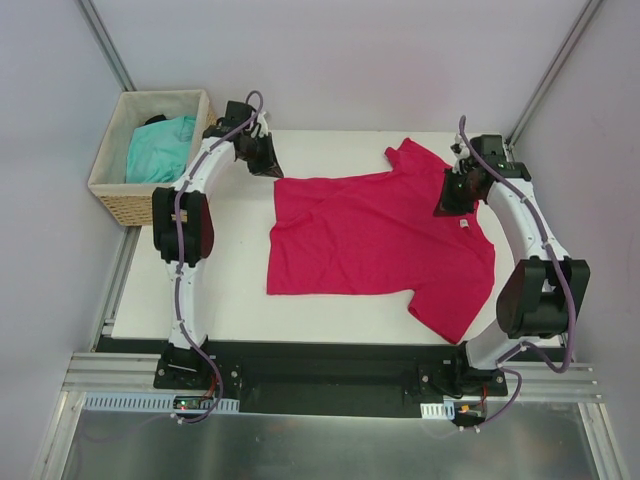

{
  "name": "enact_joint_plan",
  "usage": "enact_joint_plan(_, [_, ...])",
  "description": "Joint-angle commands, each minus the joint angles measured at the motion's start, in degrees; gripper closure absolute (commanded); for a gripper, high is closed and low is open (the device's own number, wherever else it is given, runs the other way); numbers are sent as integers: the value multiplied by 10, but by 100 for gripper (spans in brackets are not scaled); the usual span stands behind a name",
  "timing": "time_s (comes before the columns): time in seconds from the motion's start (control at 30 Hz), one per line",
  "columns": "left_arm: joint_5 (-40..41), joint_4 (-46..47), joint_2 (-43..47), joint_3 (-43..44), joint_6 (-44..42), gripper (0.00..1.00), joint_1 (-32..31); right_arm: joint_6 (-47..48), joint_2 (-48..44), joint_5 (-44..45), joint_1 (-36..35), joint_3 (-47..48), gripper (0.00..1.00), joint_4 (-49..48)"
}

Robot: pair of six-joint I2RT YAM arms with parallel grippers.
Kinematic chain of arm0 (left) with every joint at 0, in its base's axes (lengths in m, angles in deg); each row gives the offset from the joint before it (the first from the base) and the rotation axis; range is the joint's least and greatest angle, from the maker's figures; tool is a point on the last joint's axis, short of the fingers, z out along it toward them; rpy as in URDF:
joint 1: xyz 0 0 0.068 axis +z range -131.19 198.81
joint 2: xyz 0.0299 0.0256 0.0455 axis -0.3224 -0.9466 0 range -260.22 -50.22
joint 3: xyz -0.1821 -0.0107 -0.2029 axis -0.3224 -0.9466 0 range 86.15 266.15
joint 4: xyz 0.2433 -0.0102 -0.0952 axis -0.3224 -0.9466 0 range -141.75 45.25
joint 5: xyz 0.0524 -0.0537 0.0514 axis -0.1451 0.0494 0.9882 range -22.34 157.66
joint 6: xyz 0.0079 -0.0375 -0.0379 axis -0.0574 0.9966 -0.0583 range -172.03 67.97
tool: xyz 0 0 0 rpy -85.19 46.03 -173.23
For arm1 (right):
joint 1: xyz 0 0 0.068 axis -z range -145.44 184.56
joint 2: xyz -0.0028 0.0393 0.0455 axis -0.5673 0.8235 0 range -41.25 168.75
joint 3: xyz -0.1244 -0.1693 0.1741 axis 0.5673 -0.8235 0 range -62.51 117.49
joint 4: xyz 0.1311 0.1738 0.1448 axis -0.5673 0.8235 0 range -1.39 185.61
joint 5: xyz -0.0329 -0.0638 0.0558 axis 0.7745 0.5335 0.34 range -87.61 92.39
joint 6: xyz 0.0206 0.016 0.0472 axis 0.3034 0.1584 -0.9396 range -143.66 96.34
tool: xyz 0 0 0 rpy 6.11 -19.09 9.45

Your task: Fold and stack the t-shirts

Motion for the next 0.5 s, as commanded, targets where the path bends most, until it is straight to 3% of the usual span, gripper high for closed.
enact_joint_plan(0.0, [-16, -17, -21, 21, 15, 100, -3, 4, 22, -80, -20, 48, 99, 22])
enact_joint_plan(0.23, [5, -18, -47, 6, 19, 100, -8, 17, 45, -106, -37, 83, 99, 37])
enact_joint_plan(0.47, [33, -18, -88, 46, 24, 100, -9, 23, 34, -126, -38, 82, 99, 33])
